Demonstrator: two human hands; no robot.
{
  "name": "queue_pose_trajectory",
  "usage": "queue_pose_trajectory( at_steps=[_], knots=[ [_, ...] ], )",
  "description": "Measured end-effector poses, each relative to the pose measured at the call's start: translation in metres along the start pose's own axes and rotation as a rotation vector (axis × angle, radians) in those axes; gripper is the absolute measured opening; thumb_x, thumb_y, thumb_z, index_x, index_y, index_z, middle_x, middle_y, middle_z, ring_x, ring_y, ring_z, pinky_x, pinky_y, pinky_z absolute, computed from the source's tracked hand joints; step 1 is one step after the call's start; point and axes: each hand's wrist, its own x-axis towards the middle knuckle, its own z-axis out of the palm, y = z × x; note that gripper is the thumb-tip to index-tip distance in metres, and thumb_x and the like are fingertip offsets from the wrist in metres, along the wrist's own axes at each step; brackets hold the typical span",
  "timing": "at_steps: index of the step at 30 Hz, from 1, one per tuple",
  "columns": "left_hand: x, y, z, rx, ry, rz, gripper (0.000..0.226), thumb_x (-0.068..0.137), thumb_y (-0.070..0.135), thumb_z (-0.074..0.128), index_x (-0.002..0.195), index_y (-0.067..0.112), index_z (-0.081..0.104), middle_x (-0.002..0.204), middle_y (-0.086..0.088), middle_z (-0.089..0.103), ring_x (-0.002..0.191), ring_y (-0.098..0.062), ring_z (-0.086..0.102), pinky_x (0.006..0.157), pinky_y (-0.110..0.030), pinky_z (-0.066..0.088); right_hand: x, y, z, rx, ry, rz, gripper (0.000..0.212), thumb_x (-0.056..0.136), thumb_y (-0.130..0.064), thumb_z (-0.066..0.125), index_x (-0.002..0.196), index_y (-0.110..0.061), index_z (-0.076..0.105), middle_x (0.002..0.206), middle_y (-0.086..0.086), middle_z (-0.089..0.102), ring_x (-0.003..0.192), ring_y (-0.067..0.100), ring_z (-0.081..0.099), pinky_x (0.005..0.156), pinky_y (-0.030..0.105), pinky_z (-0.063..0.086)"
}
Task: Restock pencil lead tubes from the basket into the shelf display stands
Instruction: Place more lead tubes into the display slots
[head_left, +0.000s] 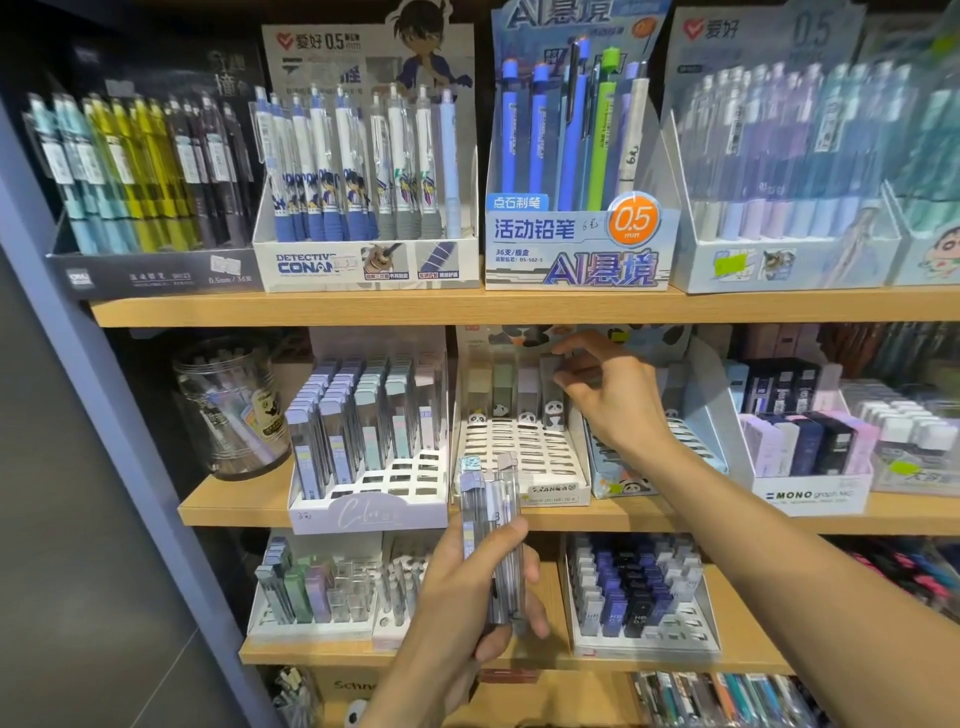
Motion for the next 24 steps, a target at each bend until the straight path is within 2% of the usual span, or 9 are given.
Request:
queue_pose_trajectory(
  at_steps=[6,10,16,18,21,22,24],
  knots=[
    [0.002,-0.001,-0.001,-0.003,0.024,0.01,0.038,0.096,0.031,0.07,0.125,0.011,0.057,0.083,-0.017,0.059,0.048,-0.031,0.062,0.037,-0.023,0.009,0.005,0.003,0.003,-0.049,-0.017,-0.066,0.026,0.089,-0.009,0.074,0.111,-0.022,0.07,0.096,-0.005,0.075,0.09,0.012,0.072,0.089,0.037,0.06],
    [0.001,0.0,-0.001,0.004,0.025,0.017,0.035,0.098,0.03,0.068,0.124,0.01,0.058,0.082,-0.016,0.059,0.049,-0.031,0.063,0.038,-0.024,0.007,0.005,0.005,0.002,-0.161,0.003,-0.125,0.027,0.086,-0.009,0.076,0.11,-0.022,0.071,0.093,-0.003,0.071,0.083,0.017,0.069,0.079,0.041,0.061],
    [0.0,0.001,-0.002,0.017,0.031,0.022,0.036,0.099,0.032,0.067,0.121,0.006,0.057,0.082,-0.014,0.061,0.051,-0.032,0.064,0.035,-0.02,0.014,0.001,0.014,0.003,-0.285,-0.04,-0.073,0.024,0.088,-0.018,0.076,0.111,-0.024,0.072,0.082,0.002,0.068,0.072,0.021,0.064,0.074,0.037,0.057],
    [0.0,0.001,-0.002,0.022,0.032,0.026,0.035,0.099,0.033,0.067,0.122,0.008,0.058,0.082,-0.014,0.061,0.052,-0.032,0.064,0.034,-0.02,0.015,0.0,0.012,0.003,-0.316,-0.042,-0.081,0.027,0.088,-0.017,0.076,0.114,-0.024,0.073,0.09,0.004,0.069,0.074,0.021,0.063,0.075,0.029,0.052],
    [-0.001,0.001,-0.002,0.026,0.036,0.031,0.035,0.099,0.033,0.067,0.123,0.008,0.058,0.081,-0.014,0.061,0.053,-0.033,0.065,0.034,-0.019,0.017,-0.002,0.01,0.0,-0.378,-0.056,-0.097,0.033,0.087,-0.015,0.076,0.119,-0.022,0.074,0.102,0.006,0.067,0.086,0.028,0.067,0.08,0.031,0.05],
    [-0.001,0.001,-0.001,0.026,0.038,0.033,0.036,0.099,0.033,0.067,0.123,0.008,0.058,0.082,-0.015,0.061,0.053,-0.033,0.065,0.033,-0.019,0.017,-0.003,0.007,-0.001,-0.398,-0.066,-0.096,0.031,0.087,-0.016,0.076,0.118,-0.022,0.074,0.099,0.005,0.066,0.089,0.029,0.067,0.081,0.033,0.05],
    [-0.002,0.001,-0.001,0.026,0.038,0.043,0.036,0.098,0.034,0.068,0.122,0.008,0.06,0.083,-0.016,0.062,0.053,-0.033,0.065,0.033,-0.019,0.019,-0.01,-0.002,-0.003,-0.418,-0.034,-0.086,0.016,0.09,-0.021,0.074,0.105,-0.018,0.075,0.086,0.0,0.061,0.089,0.029,0.063,0.075,0.035,0.044]
  ],
)
